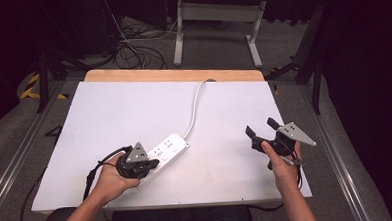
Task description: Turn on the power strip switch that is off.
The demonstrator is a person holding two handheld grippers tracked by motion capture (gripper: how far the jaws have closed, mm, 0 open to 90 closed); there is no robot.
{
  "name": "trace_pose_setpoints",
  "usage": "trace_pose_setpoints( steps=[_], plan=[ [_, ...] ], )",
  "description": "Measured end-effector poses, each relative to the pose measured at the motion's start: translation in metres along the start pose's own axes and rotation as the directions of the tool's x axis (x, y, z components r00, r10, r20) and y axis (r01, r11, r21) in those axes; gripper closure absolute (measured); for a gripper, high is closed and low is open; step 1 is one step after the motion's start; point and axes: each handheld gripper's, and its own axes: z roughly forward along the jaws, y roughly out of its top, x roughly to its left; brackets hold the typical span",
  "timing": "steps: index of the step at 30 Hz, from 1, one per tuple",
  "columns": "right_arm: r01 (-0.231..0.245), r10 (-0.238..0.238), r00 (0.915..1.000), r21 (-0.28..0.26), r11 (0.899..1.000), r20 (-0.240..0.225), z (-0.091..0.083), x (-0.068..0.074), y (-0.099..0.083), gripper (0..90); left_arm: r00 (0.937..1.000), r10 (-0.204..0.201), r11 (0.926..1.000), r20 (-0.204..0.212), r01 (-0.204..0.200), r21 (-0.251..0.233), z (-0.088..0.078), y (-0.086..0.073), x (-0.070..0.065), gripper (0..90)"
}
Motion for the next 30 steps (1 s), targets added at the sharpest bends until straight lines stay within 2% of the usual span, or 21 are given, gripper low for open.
trace_pose_setpoints(
  steps=[4,11,30],
  plan=[
    [-0.006,0.006,1.0000,0.000,1.000,0.000,-0.0005,-0.0008,-0.0001,9.5,1.0000,0.001,1.0000,-0.005,-0.001,0.007,-0.0001,-0.0001,-0.0009,90.0],
    [-0.017,0.017,0.9998,-0.003,1.000,0.006,-0.0011,-0.0015,-0.0003,9.5,0.9995,-0.027,0.9995,0.016,0.026,0.019,-0.0002,-0.0009,0.0019,90.0],
    [-0.017,0.017,0.9999,0.000,1.000,0.004,-0.0006,-0.0012,-0.0005,9.6,0.9999,-0.005,0.9997,0.013,0.004,0.025,-0.0003,0.0004,0.0021,90.0]
  ],
)
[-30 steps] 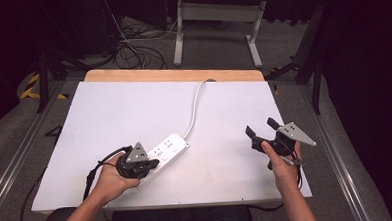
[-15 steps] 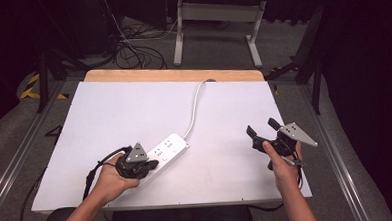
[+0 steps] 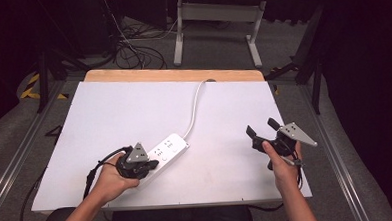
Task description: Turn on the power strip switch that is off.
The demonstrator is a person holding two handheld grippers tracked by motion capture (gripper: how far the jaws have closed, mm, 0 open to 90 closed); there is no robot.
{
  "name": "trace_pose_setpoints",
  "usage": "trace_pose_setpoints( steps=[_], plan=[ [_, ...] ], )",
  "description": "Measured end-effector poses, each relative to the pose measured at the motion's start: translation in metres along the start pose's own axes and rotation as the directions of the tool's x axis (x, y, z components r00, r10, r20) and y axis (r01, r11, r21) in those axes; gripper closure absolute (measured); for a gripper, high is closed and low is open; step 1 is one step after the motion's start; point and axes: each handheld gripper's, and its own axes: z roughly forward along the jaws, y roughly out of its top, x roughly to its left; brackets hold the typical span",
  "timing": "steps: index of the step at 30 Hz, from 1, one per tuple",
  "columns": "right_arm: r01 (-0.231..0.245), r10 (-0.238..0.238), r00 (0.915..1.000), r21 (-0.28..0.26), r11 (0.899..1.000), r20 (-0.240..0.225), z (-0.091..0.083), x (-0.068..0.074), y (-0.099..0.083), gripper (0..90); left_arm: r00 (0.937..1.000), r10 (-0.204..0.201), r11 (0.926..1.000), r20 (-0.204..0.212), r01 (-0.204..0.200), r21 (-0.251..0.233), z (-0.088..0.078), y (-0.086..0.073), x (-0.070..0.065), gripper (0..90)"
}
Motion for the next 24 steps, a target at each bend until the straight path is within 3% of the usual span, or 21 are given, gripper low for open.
trace_pose_setpoints(
  steps=[19,24],
  plan=[
    [-0.003,0.003,1.0000,0.007,1.000,0.002,0.0008,-0.0008,-0.0006,9.6,0.9988,0.021,0.9998,-0.044,-0.021,0.002,-0.0013,0.0016,-0.0036,90.0],
    [-0.001,0.001,1.0000,0.007,1.000,0.002,0.0007,-0.0009,-0.0005,9.6,0.9993,0.012,0.9999,-0.036,-0.012,-0.007,-0.0012,0.0007,-0.0028,90.0]
  ],
)
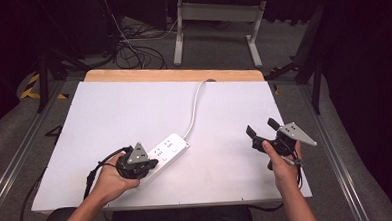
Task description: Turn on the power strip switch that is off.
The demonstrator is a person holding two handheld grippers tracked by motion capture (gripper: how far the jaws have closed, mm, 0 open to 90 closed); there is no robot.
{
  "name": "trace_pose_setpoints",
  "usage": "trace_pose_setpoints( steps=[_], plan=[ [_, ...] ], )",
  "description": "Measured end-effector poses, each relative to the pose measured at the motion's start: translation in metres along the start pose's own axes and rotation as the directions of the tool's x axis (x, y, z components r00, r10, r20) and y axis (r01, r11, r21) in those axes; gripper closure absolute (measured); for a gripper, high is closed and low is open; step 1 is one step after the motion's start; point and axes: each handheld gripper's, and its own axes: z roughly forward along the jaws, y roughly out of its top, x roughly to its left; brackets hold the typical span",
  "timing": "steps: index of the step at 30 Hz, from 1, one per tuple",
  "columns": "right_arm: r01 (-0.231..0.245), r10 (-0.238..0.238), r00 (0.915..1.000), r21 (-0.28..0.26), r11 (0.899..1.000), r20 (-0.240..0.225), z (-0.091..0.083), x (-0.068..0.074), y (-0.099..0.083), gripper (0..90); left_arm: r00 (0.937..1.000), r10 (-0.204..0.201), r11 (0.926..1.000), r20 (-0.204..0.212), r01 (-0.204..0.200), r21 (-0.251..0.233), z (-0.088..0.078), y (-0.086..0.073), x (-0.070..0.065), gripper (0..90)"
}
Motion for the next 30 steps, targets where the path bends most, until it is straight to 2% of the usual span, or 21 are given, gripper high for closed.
trace_pose_setpoints(
  steps=[5,9,11,15,19,21,23,24,25,27,28,30],
  plan=[
    [0.001,-0.001,1.0000,0.000,1.000,-0.001,0.000,0.000,0.000,9.6,0.9999,-0.008,0.9997,0.006,0.008,-0.023,0.000,-0.002,0.002,90.0],
    [-0.002,0.002,1.0000,0.001,1.000,-0.002,0.001,0.000,0.000,9.6,0.9997,-0.012,0.9995,-0.022,0.011,-0.029,0.000,-0.002,0.003,90.0],
    [-0.003,0.003,1.0000,0.001,1.000,-0.001,0.000,0.000,0.000,9.6,0.9994,-0.031,0.9989,-0.014,0.030,-0.035,0.000,-0.003,0.005,90.0],
    [-0.001,0.001,1.0000,0.001,1.000,0.000,0.000,-0.001,0.000,9.6,0.9995,-0.028,0.9959,-0.011,0.027,-0.086,-0.004,-0.002,0.006,90.0],
    [-0.002,0.002,1.0000,0.000,1.000,0.000,0.000,-0.001,0.000,9.6,0.9984,-0.052,0.9863,-0.024,0.047,-0.158,-0.012,-0.002,0.009,90.0],
    [-0.003,0.003,1.0000,-0.001,1.000,-0.001,0.000,0.000,0.000,9.6,0.9978,-0.059,0.9838,-0.028,0.054,-0.171,-0.014,-0.002,0.010,90.0],
    [-0.001,0.001,1.0000,-0.002,1.000,0.001,0.000,-0.001,0.000,9.7,0.9964,-0.072,0.9732,-0.045,0.060,-0.222,-0.019,-0.003,0.011,90.0],
    [-0.001,0.001,1.0000,-0.002,1.000,0.001,0.000,-0.001,0.000,9.7,0.9964,-0.072,0.9732,-0.045,0.060,-0.222,-0.019,-0.003,0.011,90.0],
    [-0.002,0.002,1.0000,0.000,1.000,0.001,0.000,-0.001,0.000,9.6,0.9958,-0.077,0.9701,-0.048,0.064,-0.234,-0.021,-0.004,0.012,90.0],
    [-0.001,0.001,1.0000,0.001,1.000,0.000,0.001,-0.001,0.000,9.7,0.9935,-0.098,0.9568,-0.057,0.079,-0.280,-0.026,-0.004,0.015,90.0],
    [-0.001,0.001,1.0000,0.001,1.000,0.000,0.001,-0.001,0.000,9.7,0.9935,-0.098,0.9568,-0.057,0.079,-0.280,-0.026,-0.004,0.015,90.0],
    [-0.002,0.002,1.0000,0.001,1.000,0.000,0.001,0.000,0.000,9.8,0.9911,-0.114,0.9468,-0.067,0.088,-0.310,-0.030,-0.005,0.017,90.0]
  ],
)
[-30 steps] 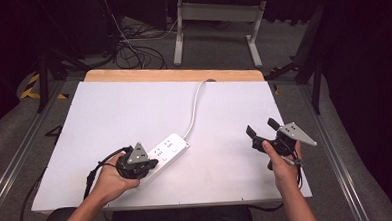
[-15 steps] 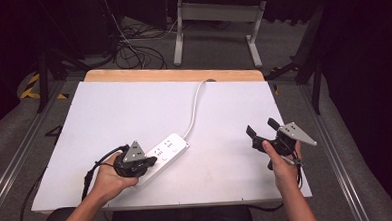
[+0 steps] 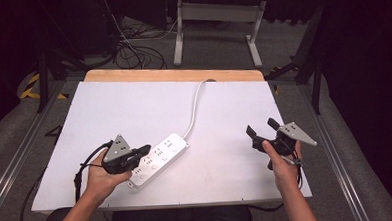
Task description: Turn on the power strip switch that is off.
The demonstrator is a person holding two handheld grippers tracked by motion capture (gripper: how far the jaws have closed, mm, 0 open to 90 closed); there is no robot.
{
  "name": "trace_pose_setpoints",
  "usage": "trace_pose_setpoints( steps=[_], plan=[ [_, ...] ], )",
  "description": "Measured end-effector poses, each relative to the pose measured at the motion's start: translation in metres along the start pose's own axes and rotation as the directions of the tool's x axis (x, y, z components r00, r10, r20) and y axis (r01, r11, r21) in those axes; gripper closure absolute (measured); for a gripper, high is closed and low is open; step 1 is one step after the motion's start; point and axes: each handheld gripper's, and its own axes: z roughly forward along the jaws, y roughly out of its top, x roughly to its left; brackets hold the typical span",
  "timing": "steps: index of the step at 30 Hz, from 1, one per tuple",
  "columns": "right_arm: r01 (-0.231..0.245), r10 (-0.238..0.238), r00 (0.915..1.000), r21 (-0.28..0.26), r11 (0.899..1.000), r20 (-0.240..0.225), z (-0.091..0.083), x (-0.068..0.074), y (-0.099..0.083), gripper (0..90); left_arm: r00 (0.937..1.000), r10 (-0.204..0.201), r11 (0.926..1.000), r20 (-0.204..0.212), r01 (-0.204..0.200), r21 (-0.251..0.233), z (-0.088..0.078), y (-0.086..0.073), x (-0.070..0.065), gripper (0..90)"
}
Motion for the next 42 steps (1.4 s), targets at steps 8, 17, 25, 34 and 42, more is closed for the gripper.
trace_pose_setpoints(
  steps=[8,17,25,34,42],
  plan=[
    [0.001,-0.001,1.0000,0.003,1.000,0.002,0.000,0.000,0.000,9.8,0.9899,-0.080,0.9862,-0.117,0.061,-0.154,-0.020,-0.001,0.013,86.5],
    [0.000,0.000,1.0000,0.003,1.000,0.002,0.000,0.000,0.000,9.8,0.9627,-0.117,0.9725,-0.244,0.061,-0.225,-0.039,-0.003,0.024,84.3],
    [0.000,0.000,1.0000,0.001,1.000,0.000,0.000,-0.001,-0.001,9.8,0.9170,-0.168,0.9574,-0.362,0.064,-0.282,-0.051,-0.005,0.032,80.3],
    [-0.004,0.004,1.0000,0.000,1.000,0.002,0.000,-0.001,0.000,10.0,0.8774,-0.224,0.9470,-0.424,0.092,-0.308,-0.059,-0.007,0.038,75.0],
    [-0.003,0.003,1.0000,0.000,1.000,0.003,0.000,-0.001,0.000,10.1,0.8578,-0.249,0.9396,-0.450,0.101,-0.327,-0.061,-0.007,0.041,69.9]
  ],
)
